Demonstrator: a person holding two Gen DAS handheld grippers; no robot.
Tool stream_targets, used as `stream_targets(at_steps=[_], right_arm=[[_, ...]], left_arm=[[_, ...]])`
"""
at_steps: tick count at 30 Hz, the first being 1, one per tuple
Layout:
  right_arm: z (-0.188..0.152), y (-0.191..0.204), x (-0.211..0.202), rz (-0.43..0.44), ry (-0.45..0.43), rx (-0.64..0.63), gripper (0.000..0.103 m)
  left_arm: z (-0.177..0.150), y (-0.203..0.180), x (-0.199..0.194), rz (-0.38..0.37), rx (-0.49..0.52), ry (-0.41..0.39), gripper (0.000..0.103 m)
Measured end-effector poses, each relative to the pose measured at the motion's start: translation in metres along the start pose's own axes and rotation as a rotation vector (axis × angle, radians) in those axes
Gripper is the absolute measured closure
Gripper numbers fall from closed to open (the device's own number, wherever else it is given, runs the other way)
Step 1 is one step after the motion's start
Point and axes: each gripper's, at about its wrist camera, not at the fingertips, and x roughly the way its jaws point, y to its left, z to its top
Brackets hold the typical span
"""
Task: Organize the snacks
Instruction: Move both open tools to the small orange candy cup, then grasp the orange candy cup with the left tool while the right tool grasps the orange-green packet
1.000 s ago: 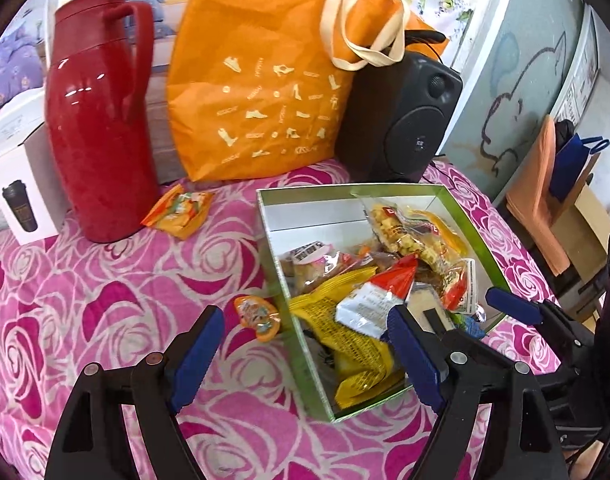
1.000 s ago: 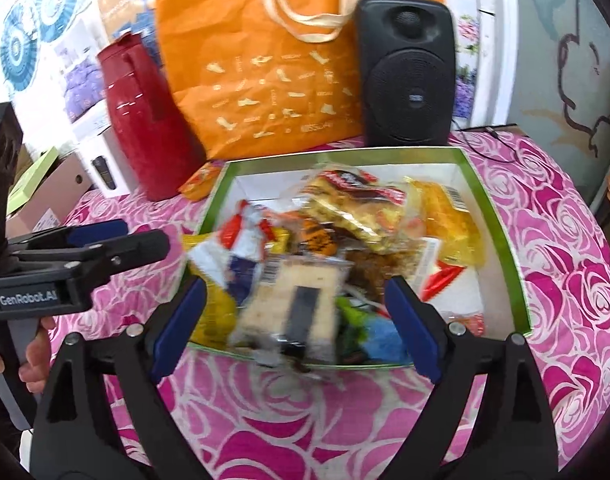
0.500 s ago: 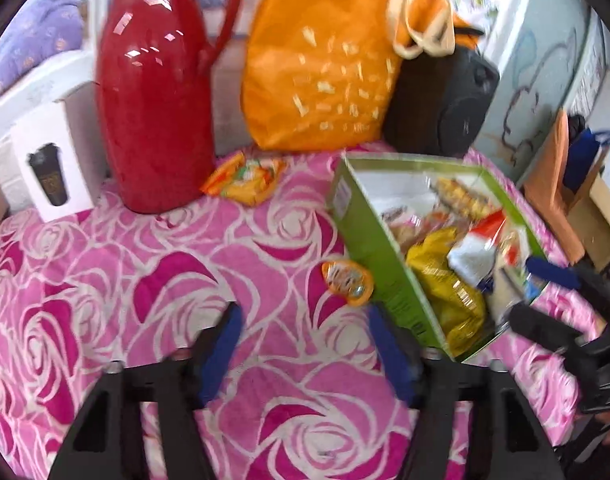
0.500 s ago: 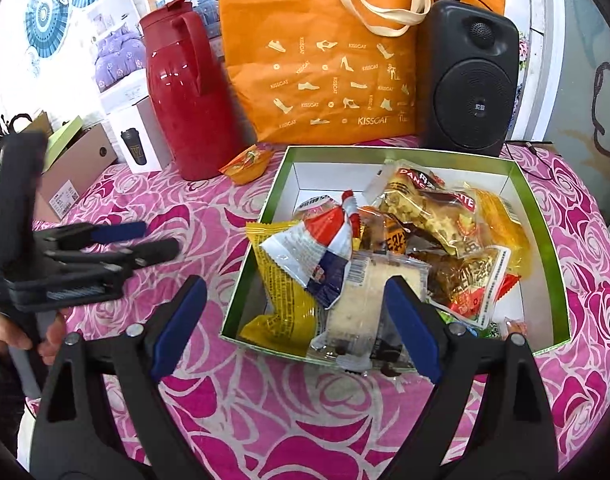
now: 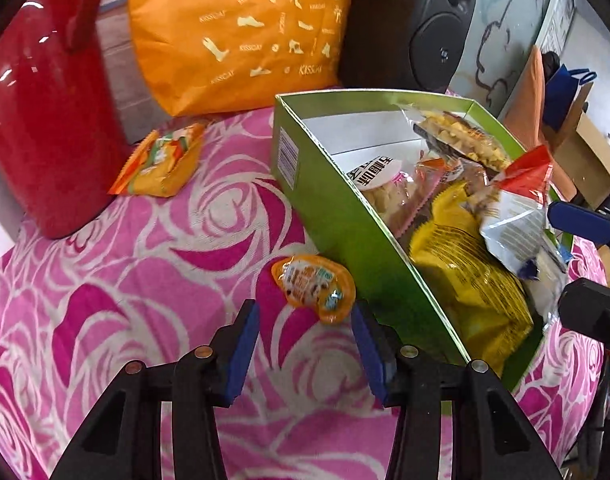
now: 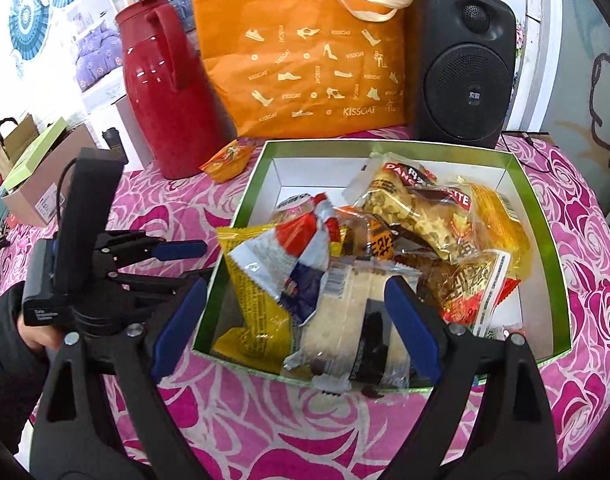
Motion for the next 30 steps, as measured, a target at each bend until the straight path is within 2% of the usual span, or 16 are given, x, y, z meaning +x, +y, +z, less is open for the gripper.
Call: stream_targets(at_steps=[4, 7, 11, 12, 13, 14, 17, 22, 24, 30], right_arm=[[0.001, -0.007, 0.006, 0.002, 0.006, 0.022, 0.013], [0.002, -0.009, 0.01, 0.001, 0.016, 0.027, 0.013], [0.002, -0.012, 0.013, -0.004, 0.028, 0.036, 0.013], [0.001, -0.012, 0.013, -0.006, 0.028, 0.038, 0.013], [0.002, -0.013, 0.013, -0.008, 0.029, 0.041, 0.013], [0.002, -0.012, 0.013, -0.008, 0.029, 0.043, 0.013], [0.004, -0.009, 0.009, 0.004, 0.025, 0.041, 0.013], [0.01, 0.004, 0.003, 0.033, 0.011, 0.007, 0.013], [0.016, 0.013, 0.003, 0.053, 0.009, -0.016, 0.013], [0.054, 0.058, 0.021, 0.21, 0.0, -0.12, 0.013]], left_arm=[[0.005, 0.005, 0.005, -0.019, 0.008, 0.004, 0.054], [0.009, 0.013, 0.013, -0.074, 0.001, 0.016, 0.055], [0.015, 0.021, 0.022, -0.106, -0.017, 0.018, 0.059], [0.016, 0.022, 0.022, -0.106, -0.019, 0.019, 0.062], [0.017, 0.022, 0.023, -0.104, -0.023, 0.022, 0.074], [0.017, 0.022, 0.024, -0.092, -0.027, 0.031, 0.078], [0.017, 0.025, 0.024, -0.084, -0.051, 0.031, 0.078], [-0.007, 0.034, -0.004, -0.07, -0.139, -0.003, 0.078], [-0.017, 0.042, -0.019, -0.041, -0.172, -0.028, 0.078], [-0.044, 0.072, -0.069, 0.016, -0.326, -0.141, 0.078]])
